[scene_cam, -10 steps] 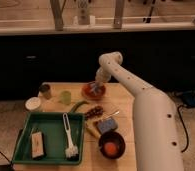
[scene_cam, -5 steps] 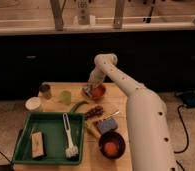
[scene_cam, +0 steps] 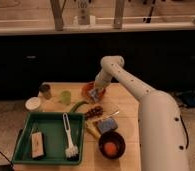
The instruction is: Wipe red bowl with towel
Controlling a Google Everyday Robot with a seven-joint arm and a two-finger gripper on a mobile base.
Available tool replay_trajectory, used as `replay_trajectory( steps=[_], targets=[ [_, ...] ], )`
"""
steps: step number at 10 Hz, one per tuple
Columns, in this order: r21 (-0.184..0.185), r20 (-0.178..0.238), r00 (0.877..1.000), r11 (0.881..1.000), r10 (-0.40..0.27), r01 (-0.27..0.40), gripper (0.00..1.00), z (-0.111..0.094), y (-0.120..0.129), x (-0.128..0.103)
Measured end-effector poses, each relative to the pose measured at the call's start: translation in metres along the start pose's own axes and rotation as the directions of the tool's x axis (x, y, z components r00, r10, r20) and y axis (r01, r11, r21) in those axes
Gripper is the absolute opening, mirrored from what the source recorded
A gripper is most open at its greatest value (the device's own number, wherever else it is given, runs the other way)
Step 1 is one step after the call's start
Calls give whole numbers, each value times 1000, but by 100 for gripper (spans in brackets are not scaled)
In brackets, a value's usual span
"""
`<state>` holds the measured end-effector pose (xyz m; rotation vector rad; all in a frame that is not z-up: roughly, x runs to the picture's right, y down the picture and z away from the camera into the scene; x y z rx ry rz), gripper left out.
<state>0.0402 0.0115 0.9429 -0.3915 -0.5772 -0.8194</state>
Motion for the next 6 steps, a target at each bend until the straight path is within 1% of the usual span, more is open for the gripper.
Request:
replay_trajectory(
  steps=[1, 3, 4, 6],
  targets=[
    [0, -14, 1000, 1000, 26, -26, 0, -9, 12, 11],
    [12, -28, 998, 999, 50, -50, 0, -17, 11, 26],
    [22, -32, 998, 998, 51, -50, 0, -16, 2, 38],
    [51, -26, 999, 998, 40, -38, 0, -7, -21, 44]
  ],
)
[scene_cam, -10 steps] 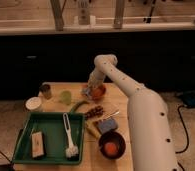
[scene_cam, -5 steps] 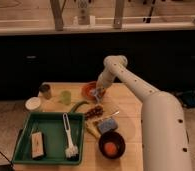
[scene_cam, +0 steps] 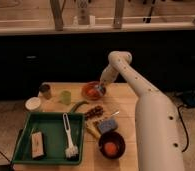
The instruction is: Wipe red bowl with towel
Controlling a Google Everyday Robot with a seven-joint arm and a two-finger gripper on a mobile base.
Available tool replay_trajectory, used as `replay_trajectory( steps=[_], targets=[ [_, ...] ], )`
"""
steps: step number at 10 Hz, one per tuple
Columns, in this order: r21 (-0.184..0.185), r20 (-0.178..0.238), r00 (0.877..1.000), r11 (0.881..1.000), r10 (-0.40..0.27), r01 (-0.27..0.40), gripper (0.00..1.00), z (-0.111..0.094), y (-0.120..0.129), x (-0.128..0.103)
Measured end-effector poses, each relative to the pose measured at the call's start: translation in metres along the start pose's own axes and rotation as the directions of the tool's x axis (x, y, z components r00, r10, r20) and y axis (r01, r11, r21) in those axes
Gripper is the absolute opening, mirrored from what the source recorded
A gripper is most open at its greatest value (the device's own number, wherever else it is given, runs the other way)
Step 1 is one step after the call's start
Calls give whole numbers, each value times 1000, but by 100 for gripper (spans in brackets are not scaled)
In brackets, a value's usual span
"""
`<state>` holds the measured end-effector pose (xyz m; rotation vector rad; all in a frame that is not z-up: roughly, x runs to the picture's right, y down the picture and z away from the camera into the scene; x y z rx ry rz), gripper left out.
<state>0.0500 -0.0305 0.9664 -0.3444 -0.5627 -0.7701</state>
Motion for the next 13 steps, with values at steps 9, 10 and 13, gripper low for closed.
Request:
replay_trajectory(
  steps=[9, 10, 13],
  targets=[
    [-16, 133, 977, 985, -167, 170, 0, 32, -15, -54],
    [-27, 139, 975, 983, -174, 179, 0, 27, -5, -59],
    [-60, 96, 988, 990, -121, 127, 0, 0, 32, -38]
  ],
)
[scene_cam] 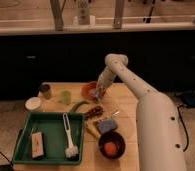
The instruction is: Wipe red bowl with towel
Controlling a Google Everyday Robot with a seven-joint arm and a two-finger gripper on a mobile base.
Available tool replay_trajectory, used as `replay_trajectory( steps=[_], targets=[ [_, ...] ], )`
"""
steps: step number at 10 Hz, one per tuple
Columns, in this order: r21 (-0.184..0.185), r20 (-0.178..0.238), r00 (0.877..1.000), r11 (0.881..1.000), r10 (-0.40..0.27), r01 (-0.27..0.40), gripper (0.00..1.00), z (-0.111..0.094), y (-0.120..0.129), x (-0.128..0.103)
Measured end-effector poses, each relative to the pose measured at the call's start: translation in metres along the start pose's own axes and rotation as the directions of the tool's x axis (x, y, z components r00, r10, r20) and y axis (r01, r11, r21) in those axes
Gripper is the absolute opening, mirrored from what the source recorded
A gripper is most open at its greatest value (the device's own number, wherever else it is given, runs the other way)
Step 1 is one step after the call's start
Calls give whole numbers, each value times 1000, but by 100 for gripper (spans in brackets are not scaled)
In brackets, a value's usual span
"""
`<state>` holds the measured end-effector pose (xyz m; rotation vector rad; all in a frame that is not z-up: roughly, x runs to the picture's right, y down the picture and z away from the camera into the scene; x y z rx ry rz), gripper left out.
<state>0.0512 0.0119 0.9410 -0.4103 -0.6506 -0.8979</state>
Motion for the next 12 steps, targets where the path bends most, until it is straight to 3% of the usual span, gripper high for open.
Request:
replay_trajectory(
  steps=[3, 5, 7, 12],
  targets=[
    [6, -41, 998, 999, 41, -41, 0, -9, -4, 22],
    [26, -48, 997, 998, 57, -56, 0, -11, -23, 42],
    [47, -42, 997, 997, 57, -55, 0, -9, -42, 43],
    [52, -40, 997, 997, 59, -57, 0, -9, -43, 43]
  ],
)
